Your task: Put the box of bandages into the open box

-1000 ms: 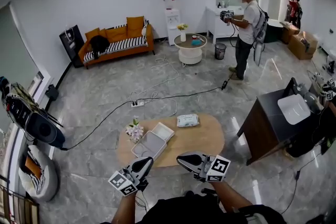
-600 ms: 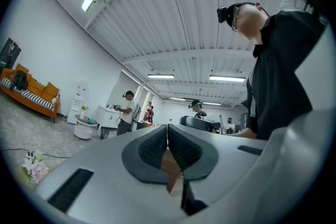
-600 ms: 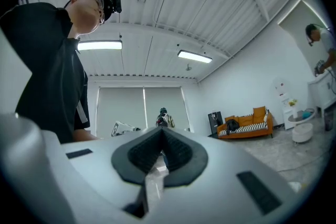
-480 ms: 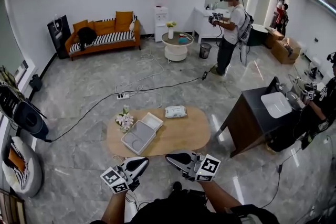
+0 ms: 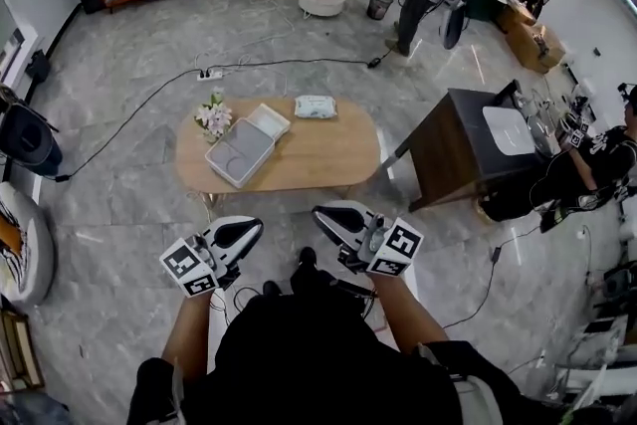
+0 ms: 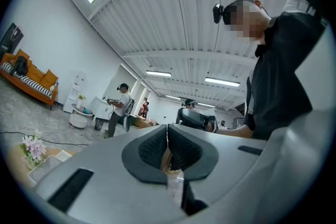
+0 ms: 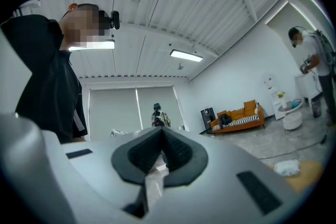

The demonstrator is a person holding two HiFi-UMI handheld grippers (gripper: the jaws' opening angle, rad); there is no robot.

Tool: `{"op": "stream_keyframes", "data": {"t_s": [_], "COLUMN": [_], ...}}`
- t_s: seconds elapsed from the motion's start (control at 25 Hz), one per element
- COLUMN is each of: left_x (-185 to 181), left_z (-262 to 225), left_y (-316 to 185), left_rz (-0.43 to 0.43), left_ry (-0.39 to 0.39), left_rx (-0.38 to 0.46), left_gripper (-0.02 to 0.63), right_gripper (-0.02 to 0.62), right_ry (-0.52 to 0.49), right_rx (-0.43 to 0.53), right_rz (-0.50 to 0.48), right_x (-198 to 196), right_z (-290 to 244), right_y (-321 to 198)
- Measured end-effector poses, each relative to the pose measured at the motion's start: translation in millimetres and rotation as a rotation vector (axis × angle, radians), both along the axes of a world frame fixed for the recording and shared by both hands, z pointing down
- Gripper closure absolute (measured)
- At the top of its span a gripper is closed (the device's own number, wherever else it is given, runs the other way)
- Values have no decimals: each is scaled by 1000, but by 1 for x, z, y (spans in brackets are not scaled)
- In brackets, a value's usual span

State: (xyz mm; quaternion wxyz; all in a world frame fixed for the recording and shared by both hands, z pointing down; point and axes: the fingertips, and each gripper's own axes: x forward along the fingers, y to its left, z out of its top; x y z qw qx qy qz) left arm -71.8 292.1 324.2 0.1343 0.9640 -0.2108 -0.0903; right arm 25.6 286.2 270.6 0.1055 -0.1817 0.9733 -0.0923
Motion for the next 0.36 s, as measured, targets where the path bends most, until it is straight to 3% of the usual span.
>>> {"op": "stream_keyframes", "data": {"t_s": [0.16,0.36], "left_x": [-9,-15], "left_z": [1,3], "left_y": [-4,-9], "left_rz": [-10,1], "left_ry": [10,5], "left_rx": [-5,-8], "left_gripper": [588,588], "right_gripper": [585,584], "right_ry": [74,70], "right_rx": [15,12], "right_rz": [-4,-3], "right_x": [-10,-23], "right_z": [7,9], "right_y": [2,-1]}}
